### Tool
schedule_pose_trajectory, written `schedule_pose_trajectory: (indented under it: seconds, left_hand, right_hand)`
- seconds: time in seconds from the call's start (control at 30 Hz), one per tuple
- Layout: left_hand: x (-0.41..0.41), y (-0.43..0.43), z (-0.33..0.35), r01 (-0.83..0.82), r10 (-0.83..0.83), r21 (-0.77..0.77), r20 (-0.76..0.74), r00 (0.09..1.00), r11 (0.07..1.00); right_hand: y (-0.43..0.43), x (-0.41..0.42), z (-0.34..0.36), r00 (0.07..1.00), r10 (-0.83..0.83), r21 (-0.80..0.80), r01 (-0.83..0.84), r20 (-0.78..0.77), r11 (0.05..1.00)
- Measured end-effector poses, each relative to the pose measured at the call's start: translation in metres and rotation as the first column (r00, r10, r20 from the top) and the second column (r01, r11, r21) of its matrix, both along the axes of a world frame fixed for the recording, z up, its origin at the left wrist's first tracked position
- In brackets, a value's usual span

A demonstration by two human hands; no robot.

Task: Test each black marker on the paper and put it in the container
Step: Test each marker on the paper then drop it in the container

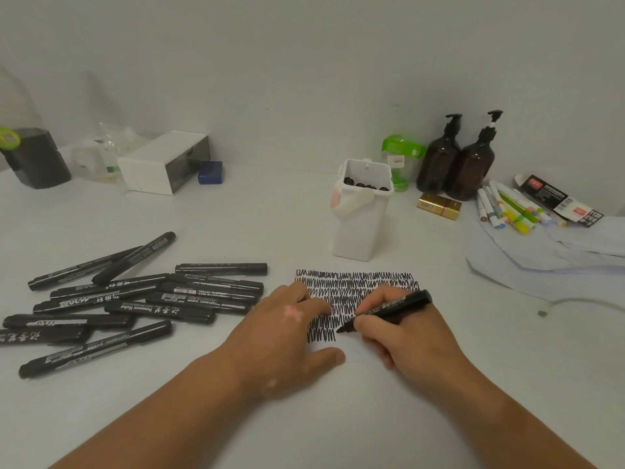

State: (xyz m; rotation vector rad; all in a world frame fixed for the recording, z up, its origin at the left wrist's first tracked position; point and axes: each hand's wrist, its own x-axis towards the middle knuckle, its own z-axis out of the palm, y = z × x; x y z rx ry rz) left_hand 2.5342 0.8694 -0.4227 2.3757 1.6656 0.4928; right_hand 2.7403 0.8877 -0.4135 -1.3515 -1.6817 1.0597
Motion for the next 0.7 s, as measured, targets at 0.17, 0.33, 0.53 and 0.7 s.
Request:
schedule_pose_trajectory:
  seconds: [0.17,0.33,0.53,0.7]
  left_hand:
    - [-0.0002,0.0000,0.0003,0.002,-0.002,-0.013,0.011,1.000,1.000]
    - [-0.0004,0.0003,-0.0001,0.005,-0.005,-0.015,-0.002,1.000,1.000]
    - [0.0001,0.0005,0.0000,0.000,0.000,-0.011,0.005,1.000,1.000]
    - [-0.0002,0.0000,0.0008,0.001,-0.001,-0.019,0.014,1.000,1.000]
  right_hand:
    - [-0.0014,-0.0004,-0.0006,0.998,-0.005,0.030,0.003,0.060,1.000]
    - [-0.0009,0.0007,0.0002,0.989,0.030,0.046,-0.037,0.143,0.998]
    - [0.0003,0.0010,-0.0009,0.993,-0.021,0.028,0.018,0.112,0.999]
    - [0.0016,0.0020,-0.0004,0.987,-0.024,0.056,0.015,0.159,0.998]
